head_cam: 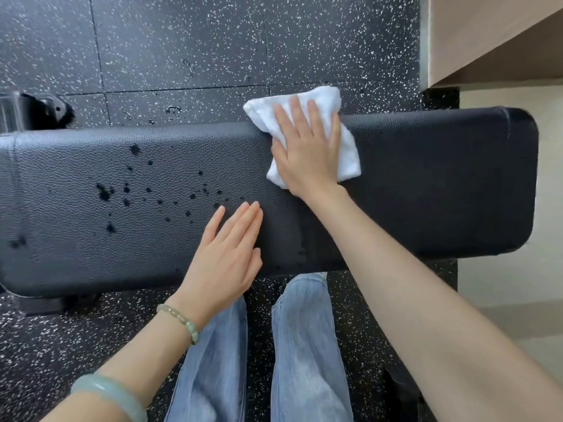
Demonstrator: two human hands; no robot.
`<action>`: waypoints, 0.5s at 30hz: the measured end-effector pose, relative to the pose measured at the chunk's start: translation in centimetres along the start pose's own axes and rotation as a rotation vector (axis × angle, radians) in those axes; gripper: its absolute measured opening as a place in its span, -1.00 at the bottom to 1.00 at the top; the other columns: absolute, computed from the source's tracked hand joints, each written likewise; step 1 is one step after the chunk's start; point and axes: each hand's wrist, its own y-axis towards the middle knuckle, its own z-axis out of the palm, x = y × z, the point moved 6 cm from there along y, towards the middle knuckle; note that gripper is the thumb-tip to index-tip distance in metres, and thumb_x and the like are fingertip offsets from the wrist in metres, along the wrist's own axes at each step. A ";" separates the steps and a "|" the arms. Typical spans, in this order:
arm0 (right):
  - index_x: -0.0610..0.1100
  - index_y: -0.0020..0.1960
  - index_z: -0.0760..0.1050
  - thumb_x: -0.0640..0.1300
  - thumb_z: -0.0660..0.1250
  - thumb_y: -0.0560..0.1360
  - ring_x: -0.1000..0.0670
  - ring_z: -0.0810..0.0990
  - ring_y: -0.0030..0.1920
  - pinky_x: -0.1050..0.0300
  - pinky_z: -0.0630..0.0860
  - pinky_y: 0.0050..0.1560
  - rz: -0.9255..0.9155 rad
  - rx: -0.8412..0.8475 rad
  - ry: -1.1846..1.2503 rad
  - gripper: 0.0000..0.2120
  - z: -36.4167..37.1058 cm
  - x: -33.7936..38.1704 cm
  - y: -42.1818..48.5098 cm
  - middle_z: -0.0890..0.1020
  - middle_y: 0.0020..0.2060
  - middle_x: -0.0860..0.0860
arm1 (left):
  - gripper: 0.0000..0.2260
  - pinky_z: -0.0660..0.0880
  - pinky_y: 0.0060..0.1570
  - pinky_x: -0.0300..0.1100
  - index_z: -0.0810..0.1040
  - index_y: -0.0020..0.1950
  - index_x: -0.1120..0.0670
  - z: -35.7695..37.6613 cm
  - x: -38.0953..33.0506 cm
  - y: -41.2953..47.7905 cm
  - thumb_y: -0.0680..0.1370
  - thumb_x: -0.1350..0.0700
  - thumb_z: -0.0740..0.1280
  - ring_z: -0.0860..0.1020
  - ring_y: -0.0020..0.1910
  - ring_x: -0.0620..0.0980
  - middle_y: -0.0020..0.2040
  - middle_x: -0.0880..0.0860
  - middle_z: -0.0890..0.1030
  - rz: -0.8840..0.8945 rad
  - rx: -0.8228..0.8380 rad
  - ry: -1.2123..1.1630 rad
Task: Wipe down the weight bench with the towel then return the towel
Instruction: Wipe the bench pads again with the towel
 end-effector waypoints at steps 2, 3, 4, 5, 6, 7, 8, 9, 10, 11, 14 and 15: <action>-0.05 0.47 0.28 0.09 -0.09 0.49 -0.16 0.17 0.48 -0.20 -0.09 0.41 -0.017 -0.022 0.010 -0.41 0.1 0.2 -0.2 0.28 0.47 -0.06 | -0.52 0.12 0.44 0.12 0.35 0.43 0.28 0.1 0.1 -0.3 0.56 0.08 0.10 0.29 0.45 0.09 0.46 0.17 0.34 -0.014 0.003 0.006; -0.07 0.45 0.31 0.06 -0.03 0.50 -0.18 0.20 0.47 -0.20 -0.07 0.41 -0.049 -0.053 0.016 -0.43 0.1 0.2 -1.3 0.30 0.46 -0.07 | -0.52 0.12 0.44 0.12 0.36 0.43 0.28 0.1 0.0 -0.4 0.56 0.08 0.10 0.29 0.45 0.09 0.46 0.17 0.35 -0.017 0.004 0.004; -0.09 0.45 0.31 0.03 0.02 0.50 -0.20 0.21 0.46 -0.21 -0.05 0.41 -0.087 -0.082 0.016 -0.45 0.3 0.1 -3.1 0.31 0.45 -0.09 | -0.51 0.12 0.44 0.11 0.36 0.43 0.28 0.1 0.0 -0.5 0.56 0.08 0.10 0.29 0.45 0.09 0.46 0.17 0.35 -0.018 0.001 0.004; -0.10 0.46 0.30 0.00 0.08 0.50 -0.21 0.20 0.46 -0.22 -0.04 0.42 -0.120 -0.099 0.019 -0.46 0.7 0.0 -5.3 0.30 0.46 -0.10 | -0.51 0.11 0.44 0.11 0.36 0.43 0.28 0.2 -0.1 -0.6 0.56 0.08 0.09 0.29 0.45 0.09 0.45 0.17 0.35 -0.015 0.001 0.004; -0.11 0.47 0.28 -0.02 0.12 0.49 -0.21 0.18 0.46 -0.23 -0.04 0.43 -0.139 -0.102 0.026 -0.45 1.3 -0.1 -7.8 0.27 0.47 -0.11 | -0.52 0.11 0.44 0.11 0.36 0.43 0.29 0.2 -0.2 -0.8 0.56 0.08 0.09 0.30 0.45 0.09 0.45 0.17 0.35 -0.010 0.004 0.004; -0.11 0.48 0.26 -0.05 0.14 0.49 -0.21 0.16 0.47 -0.25 -0.04 0.44 -0.144 -0.098 0.036 -0.44 1.7 -0.2 -10.4 0.25 0.48 -0.11 | -0.52 0.11 0.44 0.11 0.36 0.43 0.29 0.3 -0.3 -1.0 0.56 0.08 0.09 0.30 0.45 0.09 0.45 0.17 0.35 -0.007 0.006 0.004; -0.10 0.48 0.24 -0.05 0.15 0.49 -0.20 0.13 0.48 -0.25 -0.04 0.45 -0.145 -0.088 0.045 -0.43 2.1 -0.4 -12.7 0.22 0.48 -0.11 | -0.52 0.11 0.44 0.11 0.36 0.43 0.29 0.3 -0.4 -1.1 0.56 0.07 0.09 0.30 0.44 0.10 0.45 0.17 0.36 -0.004 0.007 0.005; -0.10 0.49 0.21 -0.05 0.14 0.49 -0.19 0.11 0.49 -0.26 -0.05 0.45 -0.147 -0.070 0.045 -0.43 2.4 -0.5 -14.6 0.20 0.49 -0.10 | -0.51 0.12 0.44 0.11 0.35 0.43 0.29 0.4 -0.4 -1.2 0.56 0.08 0.09 0.30 0.45 0.10 0.45 0.17 0.36 -0.001 0.010 0.005; -0.09 0.50 0.17 -0.04 0.13 0.50 -0.19 0.08 0.50 -0.25 -0.06 0.45 -0.156 -0.047 0.033 -0.42 2.7 -0.6 -16.0 0.17 0.50 -0.09 | -0.52 0.12 0.44 0.11 0.35 0.43 0.29 0.5 -0.5 -1.3 0.56 0.08 0.09 0.30 0.45 0.09 0.45 0.16 0.36 0.003 0.015 0.005; -0.07 0.51 0.14 -0.02 0.12 0.51 -0.18 0.07 0.50 -0.24 -0.07 0.46 -0.171 -0.031 0.014 -0.42 2.8 -0.8 -16.7 0.15 0.51 -0.08 | -0.52 0.12 0.44 0.11 0.35 0.43 0.28 0.6 -0.6 -1.4 0.56 0.08 0.09 0.30 0.45 0.09 0.45 0.16 0.36 0.006 0.018 0.004; -0.05 0.50 0.15 0.02 0.11 0.52 -0.17 0.09 0.48 -0.22 -0.07 0.43 -0.188 -0.046 -0.015 -0.44 2.4 -1.9 -13.9 0.19 0.49 -0.08 | -0.52 0.12 0.44 0.11 0.37 0.42 0.28 0.9 -0.7 -1.6 0.56 0.08 0.09 0.30 0.44 0.09 0.45 0.16 0.36 0.019 0.013 0.007; -0.05 0.49 0.18 0.03 0.10 0.53 -0.18 0.11 0.47 -0.23 -0.05 0.41 -0.164 -0.076 -0.015 -0.46 2.0 -2.2 -12.0 0.23 0.48 -0.10 | -0.52 0.12 0.44 0.11 0.37 0.42 0.28 1.0 -0.7 -1.7 0.56 0.08 0.09 0.30 0.44 0.09 0.45 0.16 0.36 0.025 0.011 0.009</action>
